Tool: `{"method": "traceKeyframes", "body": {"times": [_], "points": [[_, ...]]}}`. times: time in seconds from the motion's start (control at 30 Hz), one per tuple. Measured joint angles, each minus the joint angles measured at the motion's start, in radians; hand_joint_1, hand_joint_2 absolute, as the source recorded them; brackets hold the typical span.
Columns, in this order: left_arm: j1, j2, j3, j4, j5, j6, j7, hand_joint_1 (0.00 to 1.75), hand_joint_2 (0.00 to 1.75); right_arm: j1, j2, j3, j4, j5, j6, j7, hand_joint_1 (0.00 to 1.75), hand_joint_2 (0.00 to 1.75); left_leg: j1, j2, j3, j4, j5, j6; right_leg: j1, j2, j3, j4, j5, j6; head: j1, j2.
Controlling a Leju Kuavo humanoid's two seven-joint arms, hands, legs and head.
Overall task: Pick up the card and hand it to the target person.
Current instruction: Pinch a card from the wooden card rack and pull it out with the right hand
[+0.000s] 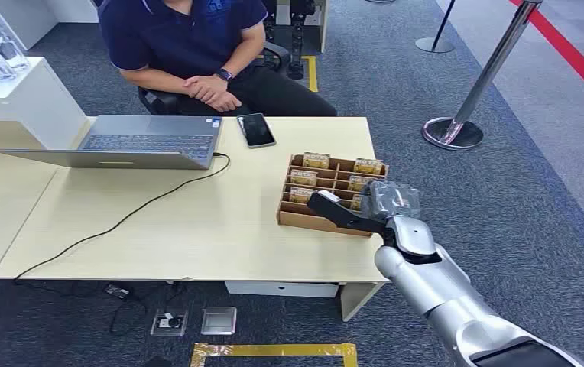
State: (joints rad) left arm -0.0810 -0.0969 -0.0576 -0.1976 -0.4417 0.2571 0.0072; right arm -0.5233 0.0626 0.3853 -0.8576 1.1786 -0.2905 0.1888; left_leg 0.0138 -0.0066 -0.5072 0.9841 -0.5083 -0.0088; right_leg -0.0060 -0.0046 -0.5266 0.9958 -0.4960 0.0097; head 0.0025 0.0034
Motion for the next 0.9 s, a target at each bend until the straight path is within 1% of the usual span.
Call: {"method": "traceKeyframes", "body": {"times": [0.9], "points": [[0.000,0.000,0.013,0.000,0.000,-0.003,-0.004,0.00,0.00,0.000,0.001,-0.003,0.001,0.008,0.000,-0.002,1.75,1.75,0.000,0.000,0.000,0.000,0.000,0.000,0.000,0.000,0.000,0.000,0.000,0.000,0.000,0.000]]}}
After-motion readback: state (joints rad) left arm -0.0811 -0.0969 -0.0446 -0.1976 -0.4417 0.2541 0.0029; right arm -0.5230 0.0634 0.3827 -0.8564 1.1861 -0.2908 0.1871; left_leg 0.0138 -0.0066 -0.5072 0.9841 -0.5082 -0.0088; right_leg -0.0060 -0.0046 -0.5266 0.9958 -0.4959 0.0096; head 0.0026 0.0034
